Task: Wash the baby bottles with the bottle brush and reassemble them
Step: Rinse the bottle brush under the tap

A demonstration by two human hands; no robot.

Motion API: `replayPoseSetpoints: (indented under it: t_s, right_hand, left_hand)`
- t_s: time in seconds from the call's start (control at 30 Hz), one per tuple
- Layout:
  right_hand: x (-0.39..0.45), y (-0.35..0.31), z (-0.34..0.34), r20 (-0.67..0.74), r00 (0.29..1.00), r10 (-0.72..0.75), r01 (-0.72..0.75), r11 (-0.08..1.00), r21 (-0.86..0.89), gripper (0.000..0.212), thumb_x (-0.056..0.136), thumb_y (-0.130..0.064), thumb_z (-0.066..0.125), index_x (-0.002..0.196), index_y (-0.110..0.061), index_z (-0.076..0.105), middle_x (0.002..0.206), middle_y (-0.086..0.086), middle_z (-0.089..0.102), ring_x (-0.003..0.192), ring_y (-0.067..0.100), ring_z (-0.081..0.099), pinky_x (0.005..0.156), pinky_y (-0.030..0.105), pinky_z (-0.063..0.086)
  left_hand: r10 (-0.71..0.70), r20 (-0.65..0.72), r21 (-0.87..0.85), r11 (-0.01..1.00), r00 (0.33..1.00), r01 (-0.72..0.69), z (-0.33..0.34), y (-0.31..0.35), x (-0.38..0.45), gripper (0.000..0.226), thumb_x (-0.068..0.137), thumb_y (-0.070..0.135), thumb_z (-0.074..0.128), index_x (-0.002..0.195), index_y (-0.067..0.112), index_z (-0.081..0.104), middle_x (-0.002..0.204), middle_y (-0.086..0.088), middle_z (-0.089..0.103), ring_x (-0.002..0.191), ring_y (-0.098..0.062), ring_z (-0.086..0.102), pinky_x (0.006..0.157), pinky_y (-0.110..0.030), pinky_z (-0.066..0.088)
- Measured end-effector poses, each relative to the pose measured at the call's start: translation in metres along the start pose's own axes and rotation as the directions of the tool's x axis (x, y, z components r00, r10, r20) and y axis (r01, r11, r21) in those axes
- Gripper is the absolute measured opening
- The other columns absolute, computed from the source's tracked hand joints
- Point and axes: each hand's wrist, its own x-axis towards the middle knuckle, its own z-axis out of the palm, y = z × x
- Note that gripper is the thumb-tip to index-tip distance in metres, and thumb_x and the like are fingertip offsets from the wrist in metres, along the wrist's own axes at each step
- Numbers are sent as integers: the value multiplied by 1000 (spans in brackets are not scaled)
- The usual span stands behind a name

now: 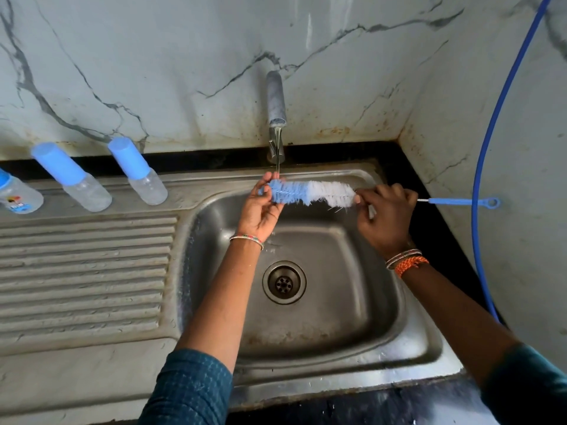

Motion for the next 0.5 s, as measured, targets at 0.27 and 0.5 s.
replayPoseSetpoints:
  t_s: [0.27, 0.5]
  right_hand:
    - [-6, 21, -8, 136, 983, -126, 107, 984, 141, 29, 81, -14, 59, 103, -24, 75, 78, -3, 74, 69, 25, 58, 71, 32, 31]
    - [-11, 27, -4, -45, 998, 54, -53, 998, 24, 30, 74, -9, 66, 98, -24, 76, 86, -4, 75, 79, 26, 61, 77, 32, 29]
  left_hand:
    - [-50, -9, -215, 975, 999, 47, 17, -6, 9, 49, 93, 42, 35, 89, 1, 62, 66, -8, 63, 62, -21, 58, 90, -38, 44]
    - [-163, -329, 137, 966, 930, 218, 17, -12, 9, 18, 94, 15, 50, 82, 5, 57, 75, -11, 60, 76, -22, 60, 79, -37, 52]
